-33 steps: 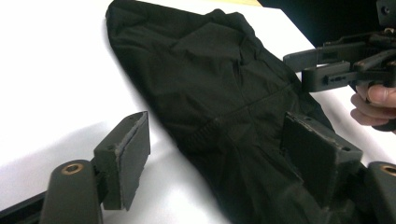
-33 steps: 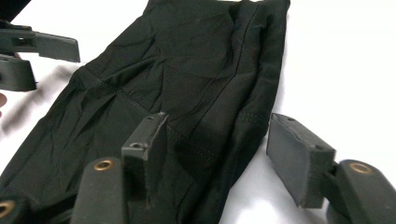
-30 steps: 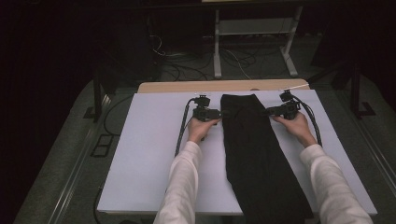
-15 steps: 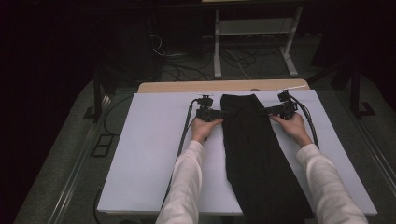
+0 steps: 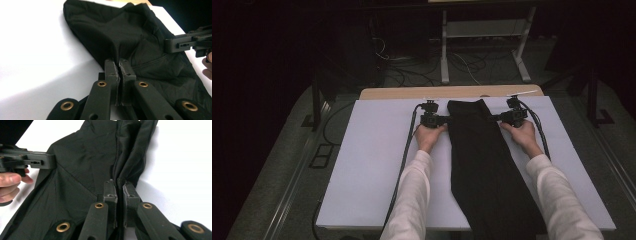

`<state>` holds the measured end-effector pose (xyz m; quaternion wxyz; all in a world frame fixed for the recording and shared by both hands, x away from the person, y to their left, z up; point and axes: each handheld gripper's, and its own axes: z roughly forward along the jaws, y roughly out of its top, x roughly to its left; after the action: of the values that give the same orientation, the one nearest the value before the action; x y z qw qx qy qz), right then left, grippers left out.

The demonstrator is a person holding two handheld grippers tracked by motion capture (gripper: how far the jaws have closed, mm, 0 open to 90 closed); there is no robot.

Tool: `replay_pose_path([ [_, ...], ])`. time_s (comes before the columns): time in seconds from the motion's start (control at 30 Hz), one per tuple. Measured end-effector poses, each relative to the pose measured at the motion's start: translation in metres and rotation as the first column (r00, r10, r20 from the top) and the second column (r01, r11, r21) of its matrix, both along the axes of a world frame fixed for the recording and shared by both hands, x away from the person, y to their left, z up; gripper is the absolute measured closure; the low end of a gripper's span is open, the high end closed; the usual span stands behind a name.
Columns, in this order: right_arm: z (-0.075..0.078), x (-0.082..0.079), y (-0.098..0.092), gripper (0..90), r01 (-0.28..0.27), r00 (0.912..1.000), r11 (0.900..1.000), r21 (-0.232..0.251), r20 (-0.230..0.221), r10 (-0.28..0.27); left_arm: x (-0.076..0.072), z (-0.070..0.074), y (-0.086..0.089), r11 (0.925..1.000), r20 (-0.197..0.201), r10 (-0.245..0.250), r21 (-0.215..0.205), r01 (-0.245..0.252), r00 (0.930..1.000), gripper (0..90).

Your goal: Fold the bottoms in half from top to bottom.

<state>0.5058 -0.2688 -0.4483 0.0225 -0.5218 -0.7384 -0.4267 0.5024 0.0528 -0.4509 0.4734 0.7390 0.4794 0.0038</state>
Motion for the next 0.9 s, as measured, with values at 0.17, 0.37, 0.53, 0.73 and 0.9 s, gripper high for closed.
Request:
replay_pose_path([
  [0.17, 0.004, 0.002, 0.009, 82.5, 0.016, 0.9999, 1.0, 0.01, -0.006, -0.016, 0.0, 0.009, 0.005, 0.9997, 0.021, 0.0, 0.024, 0.0, 0.9998, 86.2],
  [0.37, 0.012, 0.003, 0.018, 82.7, 0.019, 0.9997, 0.999, 0.028, 0.015, -0.019, -0.001, 0.018, 0.012, 0.9995, 0.041, 0.009, 0.031, -0.01, 0.9991, 86.2],
  [0.53, 0.02, 0.002, 0.016, 82.7, 0.031, 0.9993, 0.996, 0.08, 0.02, -0.033, -0.003, 0.026, 0.015, 0.9999, 0.056, 0.012, 0.002, -0.012, 0.9984, 86.2],
  [0.73, 0.03, -0.005, 0.012, 82.7, 0.025, 0.9994, 0.996, 0.087, 0.022, -0.027, -0.011, 0.039, 0.011, 1.0, 0.064, -0.003, -0.005, 0.003, 0.998, 86.2],
  [0.9, 0.044, -0.014, 0.01, 82.7, 0.019, 0.9983, 0.996, 0.088, 0.054, -0.024, -0.019, 0.052, 0.007, 0.9998, 0.087, -0.008, -0.017, 0.009, 0.9961, 86.2],
])
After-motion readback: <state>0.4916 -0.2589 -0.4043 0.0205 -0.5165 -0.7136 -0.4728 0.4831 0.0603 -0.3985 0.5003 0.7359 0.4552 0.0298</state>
